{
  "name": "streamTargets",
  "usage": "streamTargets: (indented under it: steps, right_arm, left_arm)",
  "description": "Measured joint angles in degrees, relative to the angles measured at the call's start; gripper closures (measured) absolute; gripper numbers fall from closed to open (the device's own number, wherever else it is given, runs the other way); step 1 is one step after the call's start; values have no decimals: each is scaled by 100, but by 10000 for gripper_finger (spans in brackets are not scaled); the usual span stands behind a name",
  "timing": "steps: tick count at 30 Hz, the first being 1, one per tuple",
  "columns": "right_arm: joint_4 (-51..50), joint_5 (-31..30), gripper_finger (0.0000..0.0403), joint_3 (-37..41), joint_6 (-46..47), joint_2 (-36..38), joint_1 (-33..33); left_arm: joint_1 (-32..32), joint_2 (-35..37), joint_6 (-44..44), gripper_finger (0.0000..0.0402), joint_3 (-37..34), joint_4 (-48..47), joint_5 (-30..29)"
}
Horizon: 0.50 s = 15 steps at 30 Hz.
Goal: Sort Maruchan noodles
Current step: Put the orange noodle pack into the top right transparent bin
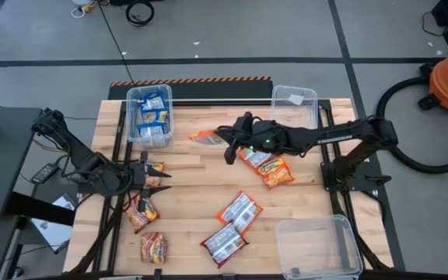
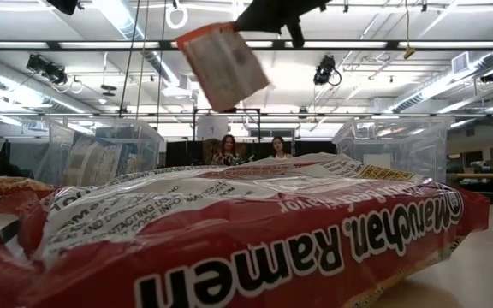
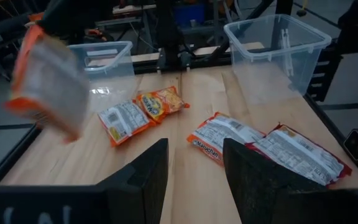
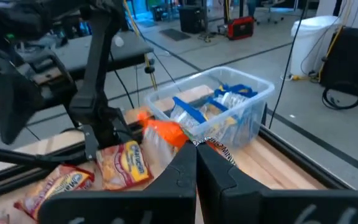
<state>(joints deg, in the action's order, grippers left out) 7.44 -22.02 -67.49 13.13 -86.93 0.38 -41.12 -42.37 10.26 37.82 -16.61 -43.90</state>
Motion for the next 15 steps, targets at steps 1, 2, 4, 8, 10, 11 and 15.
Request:
streamTargets:
  steps: [1,2,4,8,10,11,15]
  right_arm:
    - [-42,0,400,-2,0,56,0]
    - [-81,0,400,-2,2,112,3]
    - [-162,2,400,-2,37,198,22]
    - [-489,-3,400,-2,72,427,102]
    - [-799,-154,400,-2,87,604,126]
    - [-939,-251,400,-2,99,697,134]
    - [-1513,-411,400,-2,225,1063,132]
  left_arm:
    - [1,0,28,242,0,-1,0]
    - [1,0,65,242,0,-4,1]
    - [1,0,108,242,0,-1,0]
    - [-1,-4,116,242,0,27,0]
    - [-1,-33,114,242,0,94,0]
    - [1,-43,110,242,0,136,3]
    - [16,-179,4,242,4,435,0]
